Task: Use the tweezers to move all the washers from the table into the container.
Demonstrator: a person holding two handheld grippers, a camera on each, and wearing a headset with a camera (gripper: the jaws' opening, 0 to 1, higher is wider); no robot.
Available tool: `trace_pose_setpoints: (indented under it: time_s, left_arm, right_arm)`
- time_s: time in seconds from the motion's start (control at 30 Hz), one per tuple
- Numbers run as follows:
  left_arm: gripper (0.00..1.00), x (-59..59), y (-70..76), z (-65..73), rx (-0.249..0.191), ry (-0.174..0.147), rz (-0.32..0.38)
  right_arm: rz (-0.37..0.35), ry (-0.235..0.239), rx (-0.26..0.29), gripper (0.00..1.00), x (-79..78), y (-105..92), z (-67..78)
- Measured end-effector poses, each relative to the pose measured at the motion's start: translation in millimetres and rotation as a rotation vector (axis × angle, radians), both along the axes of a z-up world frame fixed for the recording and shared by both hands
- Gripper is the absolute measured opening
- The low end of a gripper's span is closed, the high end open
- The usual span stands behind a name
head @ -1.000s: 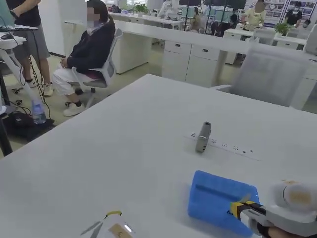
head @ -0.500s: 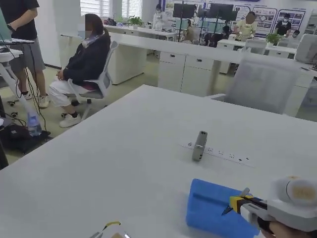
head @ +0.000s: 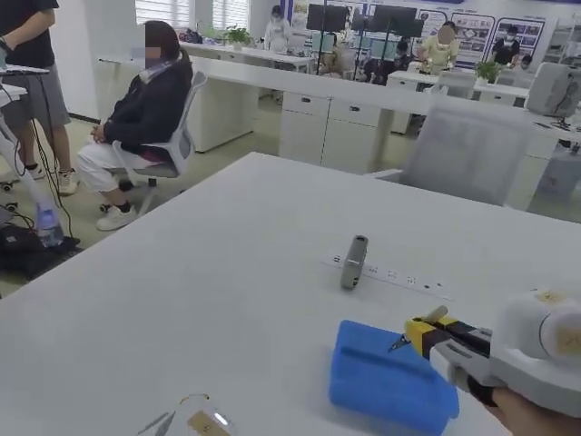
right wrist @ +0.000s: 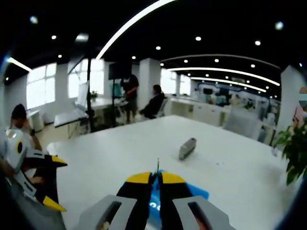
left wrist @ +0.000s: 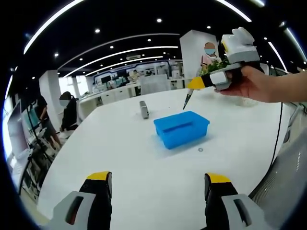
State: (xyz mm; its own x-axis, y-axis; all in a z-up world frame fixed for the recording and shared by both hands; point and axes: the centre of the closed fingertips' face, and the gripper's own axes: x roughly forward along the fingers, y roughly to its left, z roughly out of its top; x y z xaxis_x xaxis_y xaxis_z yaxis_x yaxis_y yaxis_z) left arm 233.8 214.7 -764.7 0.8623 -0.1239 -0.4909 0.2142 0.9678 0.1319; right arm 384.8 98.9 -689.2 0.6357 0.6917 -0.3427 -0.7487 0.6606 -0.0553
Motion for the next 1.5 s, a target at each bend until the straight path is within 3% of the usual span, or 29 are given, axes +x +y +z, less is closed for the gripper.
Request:
trace_pose_setpoints:
  time_s: [0.1, 0.17, 0.47, 0.83, 1.07, 1.23, 1.4, 1.5]
  left_arm:
    - [0.80, 0.0, -0.2, -0.1, 0.001, 0.001, -0.001]
    - [0.80, 0.0, -0.3, -0.1, 0.004, 0.001, -0.001]
    - [0.80, 0.1, 0.3, -1.0, 0.006, 0.005, 0.002]
    - [0.80, 0.2, 0.7, -2.9, 0.010, 0.015, 0.002]
    - [0.80, -0.2, 0.8, -3.6, 0.011, 0.020, 0.002]
    - [0.80, -0.6, 0.8, -3.9, 0.013, 0.022, 0.001]
    - [0.80, -0.8, 1.1, -4.0, 0.015, 0.024, 0.001]
    - [0.80, -0.6, 1.4, -3.6, 0.014, 0.023, 0.002]
  right_arm:
    - [0.011, 0.007, 0.006, 0.02, -10.7, 0.0, -2.2]
    - [0.013, 0.036, 0.026, 0.02, -15.4, -0.7, -7.1]
    - [-0.023, 0.147, 0.042, 0.02, -26.4, -10.7, -42.4]
    - [-0.046, 0.236, -0.069, 0.02, -31.0, -24.6, -94.7]
    - [-0.048, 0.246, -0.113, 0.02, -27.6, -28.0, -110.5]
    - [-0.045, 0.251, -0.127, 0.02, -27.3, -25.0, -113.8]
    - [-0.035, 0.222, -0.134, 0.02, -29.2, -21.1, -112.8]
    - [-0.021, 0.182, -0.156, 0.02, -33.9, -19.9, -113.0]
